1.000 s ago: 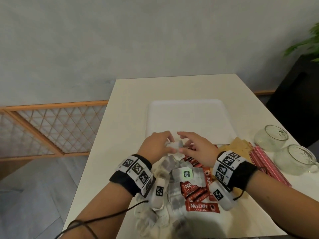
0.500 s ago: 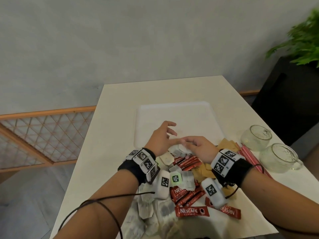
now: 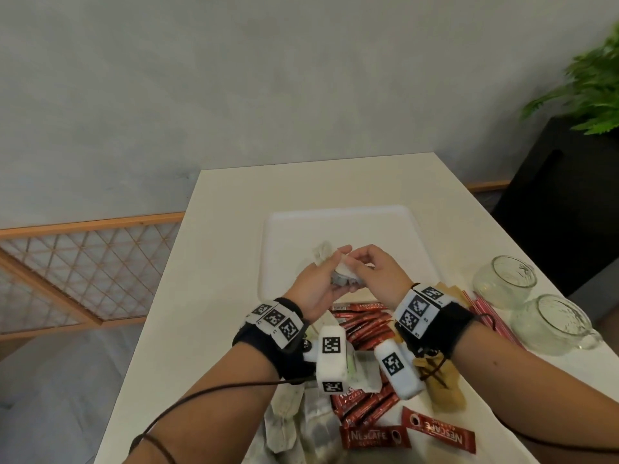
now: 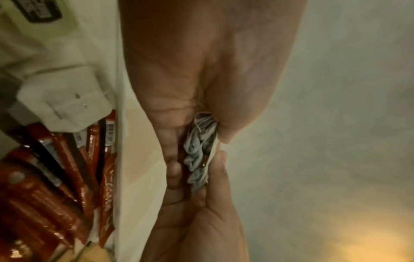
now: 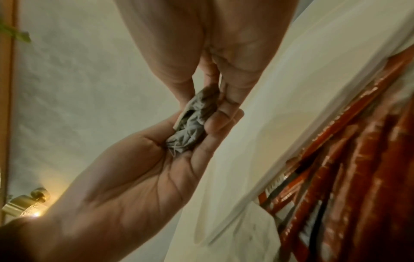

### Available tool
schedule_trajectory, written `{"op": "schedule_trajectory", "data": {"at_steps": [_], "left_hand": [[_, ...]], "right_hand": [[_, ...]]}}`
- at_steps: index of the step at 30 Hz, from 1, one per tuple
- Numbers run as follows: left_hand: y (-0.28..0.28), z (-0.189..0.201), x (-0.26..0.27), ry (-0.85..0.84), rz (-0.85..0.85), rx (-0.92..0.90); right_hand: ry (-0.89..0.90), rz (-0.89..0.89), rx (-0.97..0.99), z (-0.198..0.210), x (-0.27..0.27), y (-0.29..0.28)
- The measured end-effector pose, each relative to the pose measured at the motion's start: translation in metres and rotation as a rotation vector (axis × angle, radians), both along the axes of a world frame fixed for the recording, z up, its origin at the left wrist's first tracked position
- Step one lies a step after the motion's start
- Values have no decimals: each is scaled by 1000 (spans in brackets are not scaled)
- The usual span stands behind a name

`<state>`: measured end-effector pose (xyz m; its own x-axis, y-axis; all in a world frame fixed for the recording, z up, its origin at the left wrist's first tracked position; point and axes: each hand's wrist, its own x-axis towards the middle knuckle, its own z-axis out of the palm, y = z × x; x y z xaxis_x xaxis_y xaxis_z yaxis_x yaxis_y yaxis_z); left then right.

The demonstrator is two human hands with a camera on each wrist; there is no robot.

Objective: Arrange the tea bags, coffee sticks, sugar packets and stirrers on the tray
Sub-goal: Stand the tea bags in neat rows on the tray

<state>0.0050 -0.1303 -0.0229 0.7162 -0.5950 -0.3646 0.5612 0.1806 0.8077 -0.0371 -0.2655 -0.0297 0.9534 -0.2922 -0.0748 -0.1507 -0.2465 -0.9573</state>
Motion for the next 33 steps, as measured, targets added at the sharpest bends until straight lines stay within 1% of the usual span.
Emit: {"op": "schedule_trajectory", "data": {"at_steps": [2, 5, 7, 10, 12, 14, 15, 17, 20, 22, 24, 27, 29, 31, 33], "left_hand": [[0, 1, 9, 39, 59, -1], [2, 3, 20, 79, 106, -5], [3, 4, 27, 100, 140, 17], [3, 4, 39, 127, 191, 116], [3, 3, 45, 113, 181, 227], [1, 2, 48, 70, 108, 322], [-1, 2, 48, 53, 80, 339], [-4, 0, 51, 28, 76, 323], [-7, -3, 58, -20, 134, 274], [-5, -4, 66, -64, 165, 317], [-1, -4, 77, -113, 175, 403], [7, -5, 93, -240, 87, 551], [9, -3, 102, -323, 41, 607], [13, -1, 113, -369, 12, 645], [21, -1, 129, -437, 27, 741]], "right_hand": [[2, -7, 8, 1, 8, -4], [10, 49, -15, 5, 17, -10], [18, 51, -42, 5, 25, -16], [15, -55, -100, 2, 40, -24], [30, -119, -259, 3, 48, -28], [54, -86, -466, 6, 52, -23], [57, -61, -515, 5, 54, -19], [47, -31, -542, 3, 59, -9], [16, 21, -587, 2, 65, -1], [0, 71, -554, 6, 70, 1], [-6, 81, -471, 8, 77, -2], [-14, 57, -404, 5, 97, -11], [33, 112, -388, 2, 112, -15], [95, 166, -343, 1, 125, -12], [139, 185, -312, -3, 140, -9]]}}
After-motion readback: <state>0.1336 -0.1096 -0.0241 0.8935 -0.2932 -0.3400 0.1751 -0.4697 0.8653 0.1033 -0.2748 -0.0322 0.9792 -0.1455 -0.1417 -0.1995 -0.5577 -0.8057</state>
